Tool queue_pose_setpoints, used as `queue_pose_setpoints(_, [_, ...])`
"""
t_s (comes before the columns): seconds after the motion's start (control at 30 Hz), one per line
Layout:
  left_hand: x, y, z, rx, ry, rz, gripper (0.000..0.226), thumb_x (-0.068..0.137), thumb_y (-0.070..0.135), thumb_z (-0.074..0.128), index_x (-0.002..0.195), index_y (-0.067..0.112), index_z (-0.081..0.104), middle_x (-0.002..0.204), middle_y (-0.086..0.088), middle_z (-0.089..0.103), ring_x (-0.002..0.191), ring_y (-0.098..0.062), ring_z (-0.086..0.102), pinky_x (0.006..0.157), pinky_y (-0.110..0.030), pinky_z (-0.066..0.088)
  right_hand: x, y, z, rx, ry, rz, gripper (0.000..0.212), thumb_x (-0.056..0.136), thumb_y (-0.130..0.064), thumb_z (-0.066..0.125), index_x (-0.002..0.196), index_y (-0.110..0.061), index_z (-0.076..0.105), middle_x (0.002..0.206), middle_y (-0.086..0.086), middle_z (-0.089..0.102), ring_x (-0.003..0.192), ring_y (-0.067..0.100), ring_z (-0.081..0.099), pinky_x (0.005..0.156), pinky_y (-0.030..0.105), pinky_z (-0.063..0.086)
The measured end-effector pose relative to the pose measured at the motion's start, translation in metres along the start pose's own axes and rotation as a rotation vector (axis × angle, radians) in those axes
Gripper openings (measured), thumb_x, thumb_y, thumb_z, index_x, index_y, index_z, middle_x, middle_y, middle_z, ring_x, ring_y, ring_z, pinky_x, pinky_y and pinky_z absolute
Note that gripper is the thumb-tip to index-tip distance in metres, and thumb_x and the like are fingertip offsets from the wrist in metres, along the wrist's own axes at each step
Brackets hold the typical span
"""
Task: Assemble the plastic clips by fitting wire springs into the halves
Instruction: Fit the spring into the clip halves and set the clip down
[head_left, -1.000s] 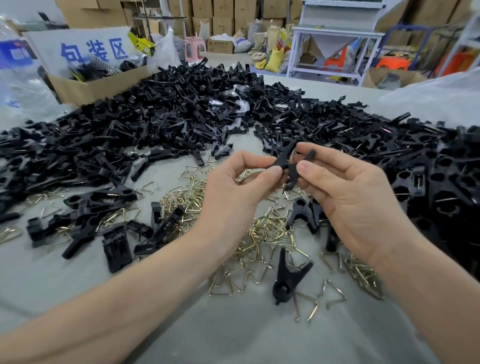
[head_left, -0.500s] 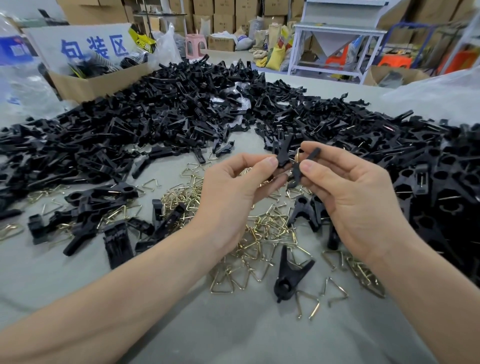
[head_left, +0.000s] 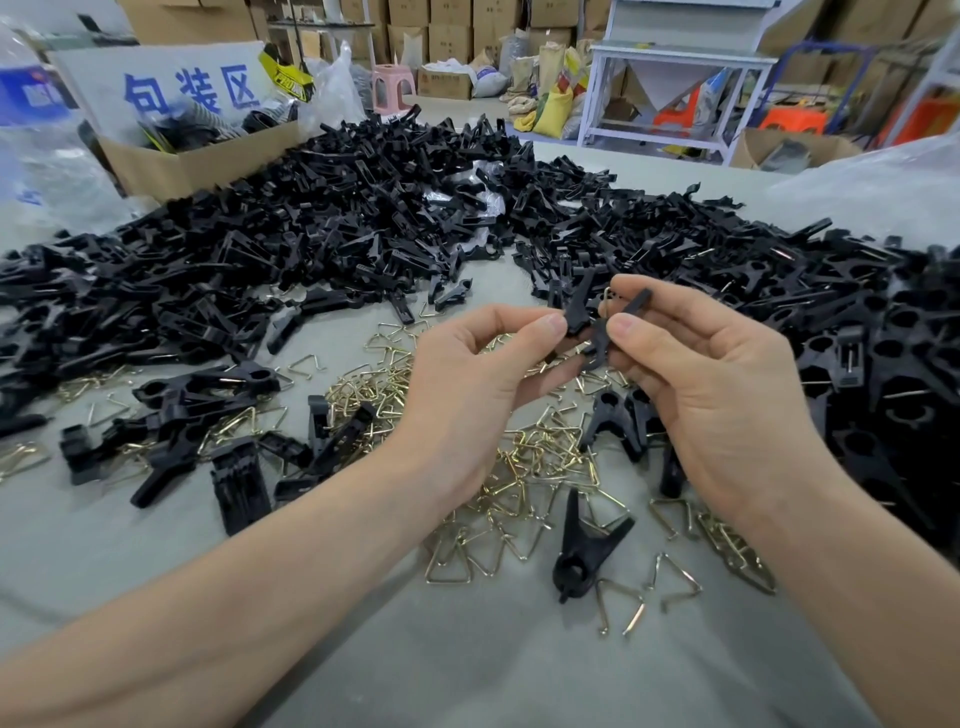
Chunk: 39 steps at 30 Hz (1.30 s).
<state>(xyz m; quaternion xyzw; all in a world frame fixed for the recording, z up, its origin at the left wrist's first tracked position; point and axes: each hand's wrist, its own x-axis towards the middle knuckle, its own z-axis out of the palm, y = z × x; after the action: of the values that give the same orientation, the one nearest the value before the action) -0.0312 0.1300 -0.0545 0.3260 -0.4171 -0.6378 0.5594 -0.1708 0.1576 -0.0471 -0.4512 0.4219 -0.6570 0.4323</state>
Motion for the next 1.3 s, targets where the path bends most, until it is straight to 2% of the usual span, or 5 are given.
queue_pose_setpoints(0.4, [-0.0004, -0.0031, -0.0006, 0.105, -0.056, -0.008, 0.008, 0.084, 0.0, 0.066, 0.078, 0.006, 0.068, 0.079, -0.005, 0.072, 0.074, -0.015, 0.07, 0.069, -0.024, 0.057, -0.0009, 0.0034, -0.0004, 0.012, -0.009, 0.014, 0.033, 0.065, -0.017, 0.07, 0.098, -0.017, 0.071, 0.088, 0.004, 0.072, 0.08, 0.01, 0.067, 0.073, 0.016, 0.051])
queue_pose_setpoints(0.57, [-0.0025, -0.0028, -0.0037, 0.376, -0.063, 0.071, 0.003, 0.083, 0.011, 0.072, 0.082, 0.014, 0.07, 0.085, -0.016, 0.073, 0.076, -0.024, 0.068, 0.084, -0.038, 0.057, -0.0006, 0.0033, -0.0024, 0.0, -0.014, 0.035, 0.036, 0.064, -0.017, 0.07, 0.1, -0.014, 0.071, 0.091, 0.008, 0.071, 0.084, 0.014, 0.067, 0.075, 0.017, 0.052])
queue_pose_setpoints(0.77, [-0.0027, -0.0028, -0.0044, 0.549, -0.066, 0.186, 0.007, 0.081, 0.014, 0.074, 0.082, 0.012, 0.067, 0.076, -0.014, 0.068, 0.064, -0.007, 0.057, 0.059, -0.016, 0.047, -0.0031, 0.0076, -0.0015, -0.051, -0.005, 0.044, 0.033, 0.065, -0.017, 0.072, 0.098, -0.014, 0.071, 0.085, 0.003, 0.073, 0.083, 0.013, 0.068, 0.076, 0.019, 0.053])
queue_pose_setpoints(1.13, [-0.0007, -0.0071, -0.0067, 0.827, -0.11, 0.31, 0.025, 0.073, 0.024, 0.079, 0.084, 0.021, 0.057, 0.079, 0.002, 0.068, 0.076, -0.017, 0.064, 0.074, -0.035, 0.052, -0.0072, 0.0049, 0.0018, -0.217, -0.002, -0.012, 0.018, 0.074, -0.002, 0.074, 0.09, -0.01, 0.072, 0.078, 0.003, 0.074, 0.071, 0.008, 0.069, 0.067, 0.013, 0.052])
queue_pose_setpoints(1.3, [-0.0009, -0.0057, -0.0067, 0.843, -0.088, 0.338, 0.022, 0.074, 0.024, 0.079, 0.083, 0.027, 0.06, 0.079, 0.009, 0.068, 0.077, -0.009, 0.063, 0.076, -0.032, 0.052, -0.001, 0.0008, -0.0046, -0.262, -0.051, 0.044, 0.047, 0.062, -0.022, 0.079, 0.108, -0.018, 0.068, 0.094, 0.0, 0.074, 0.083, 0.016, 0.072, 0.078, 0.023, 0.057])
